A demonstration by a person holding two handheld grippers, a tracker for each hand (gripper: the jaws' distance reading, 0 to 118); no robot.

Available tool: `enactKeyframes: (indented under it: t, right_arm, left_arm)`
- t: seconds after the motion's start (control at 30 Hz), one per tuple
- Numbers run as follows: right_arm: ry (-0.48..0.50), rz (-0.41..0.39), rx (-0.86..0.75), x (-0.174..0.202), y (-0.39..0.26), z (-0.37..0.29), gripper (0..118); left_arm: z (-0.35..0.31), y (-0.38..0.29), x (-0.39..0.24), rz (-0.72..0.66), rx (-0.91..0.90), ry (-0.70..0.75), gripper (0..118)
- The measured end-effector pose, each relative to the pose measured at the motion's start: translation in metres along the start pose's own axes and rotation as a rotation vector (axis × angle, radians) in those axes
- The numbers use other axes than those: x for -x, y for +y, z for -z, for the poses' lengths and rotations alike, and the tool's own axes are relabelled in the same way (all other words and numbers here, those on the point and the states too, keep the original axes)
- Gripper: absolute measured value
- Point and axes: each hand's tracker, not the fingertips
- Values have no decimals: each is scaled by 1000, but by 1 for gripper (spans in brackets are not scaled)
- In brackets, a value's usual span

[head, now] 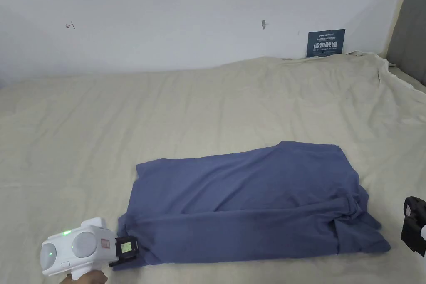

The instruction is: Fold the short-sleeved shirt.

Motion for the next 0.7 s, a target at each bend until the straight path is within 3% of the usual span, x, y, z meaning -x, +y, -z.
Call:
enactKeyframes:
  t: [0.07,0.17,0.3,0.63,0.67,0.7]
  right_arm:
    - [-6,-2,11,-2,-1,4,0]
    - [-8,-1,27,-4,-4,8,0]
    - [-15,3,47,-7,-9,12,0]
    - [1,96,257,-30,-17,73,3]
    - [8,99,294,-31,-21,86,12]
    - [0,101,335,-31,-25,98,35]
  left_arm:
    - [-7,-11,-5,6,19,-13,83]
    - [23,-18,-3,21,63,-17,38]
    - [14,-18,-9,66,29,-91,7]
    - [-40,-7,-13,63,-85,-171,4]
    - [-46,-6,-13,68,-95,-175,4]
    - [-43,-1,-8,68,-103,-181,4]
